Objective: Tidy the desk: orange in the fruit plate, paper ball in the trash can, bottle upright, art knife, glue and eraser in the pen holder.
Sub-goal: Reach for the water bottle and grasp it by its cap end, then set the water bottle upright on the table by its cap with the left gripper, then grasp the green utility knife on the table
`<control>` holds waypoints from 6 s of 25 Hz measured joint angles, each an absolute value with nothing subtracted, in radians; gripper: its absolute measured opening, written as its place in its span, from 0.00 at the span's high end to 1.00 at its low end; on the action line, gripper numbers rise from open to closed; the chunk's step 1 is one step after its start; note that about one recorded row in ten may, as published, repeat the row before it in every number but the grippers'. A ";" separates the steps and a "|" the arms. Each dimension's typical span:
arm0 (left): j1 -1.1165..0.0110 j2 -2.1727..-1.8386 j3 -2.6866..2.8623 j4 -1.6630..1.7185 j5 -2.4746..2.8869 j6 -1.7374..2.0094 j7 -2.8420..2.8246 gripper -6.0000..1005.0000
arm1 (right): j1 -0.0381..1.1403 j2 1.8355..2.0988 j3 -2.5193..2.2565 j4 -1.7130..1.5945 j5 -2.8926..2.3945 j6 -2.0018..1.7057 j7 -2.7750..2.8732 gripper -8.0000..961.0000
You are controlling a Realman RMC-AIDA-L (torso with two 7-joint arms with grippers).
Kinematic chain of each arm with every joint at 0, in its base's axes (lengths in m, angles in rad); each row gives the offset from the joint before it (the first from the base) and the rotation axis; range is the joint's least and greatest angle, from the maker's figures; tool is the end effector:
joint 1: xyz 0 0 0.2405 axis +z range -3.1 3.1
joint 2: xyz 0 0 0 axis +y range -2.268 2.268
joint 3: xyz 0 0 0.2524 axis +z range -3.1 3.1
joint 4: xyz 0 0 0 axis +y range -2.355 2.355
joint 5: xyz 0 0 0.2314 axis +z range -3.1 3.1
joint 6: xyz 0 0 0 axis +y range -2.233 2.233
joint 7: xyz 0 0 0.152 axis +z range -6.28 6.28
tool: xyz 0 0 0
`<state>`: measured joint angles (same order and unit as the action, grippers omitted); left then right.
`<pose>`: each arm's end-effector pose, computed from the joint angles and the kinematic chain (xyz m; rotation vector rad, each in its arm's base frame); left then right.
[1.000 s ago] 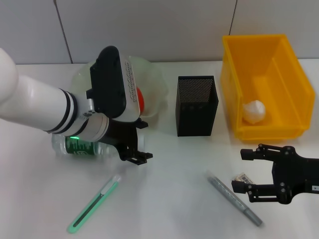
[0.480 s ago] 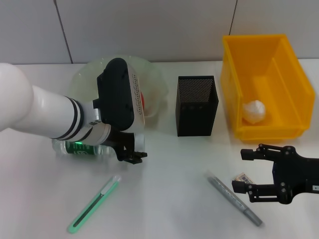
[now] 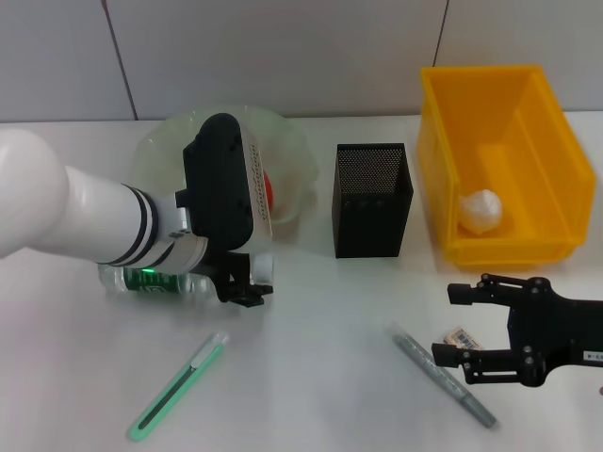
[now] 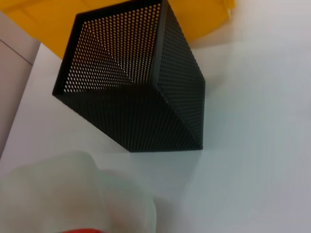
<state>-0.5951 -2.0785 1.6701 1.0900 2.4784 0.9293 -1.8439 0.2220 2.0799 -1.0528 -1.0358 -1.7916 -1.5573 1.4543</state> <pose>-0.1819 0.4043 -0.0822 -2.6729 0.2160 0.4708 0.2714 0.3003 0.0125 -2.7644 0.4922 0.5972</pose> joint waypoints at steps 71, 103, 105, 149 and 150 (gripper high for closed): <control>-0.262 -2.068 1.421 1.467 2.183 0.994 -1.819 0.55 | 0.265 2.080 -1.026 -0.981 -1.792 -1.557 1.453 0.14; -0.203 -2.070 1.193 1.339 1.882 1.023 -1.779 0.55 | 0.299 2.080 -1.035 -0.912 -1.798 -1.553 1.440 0.14; -0.203 -2.070 1.191 1.327 1.867 1.018 -1.779 0.55 | 0.303 2.080 -1.035 -0.909 -1.798 -1.552 1.440 0.14; -0.186 -2.065 1.020 1.139 1.587 1.153 -1.619 0.32 | 0.321 2.080 -1.030 -0.879 -1.800 -1.556 1.423 0.14; -0.187 -2.065 0.968 1.136 1.567 1.204 -1.606 0.28 | 0.321 2.080 -1.030 -0.879 -1.800 -1.556 1.423 0.14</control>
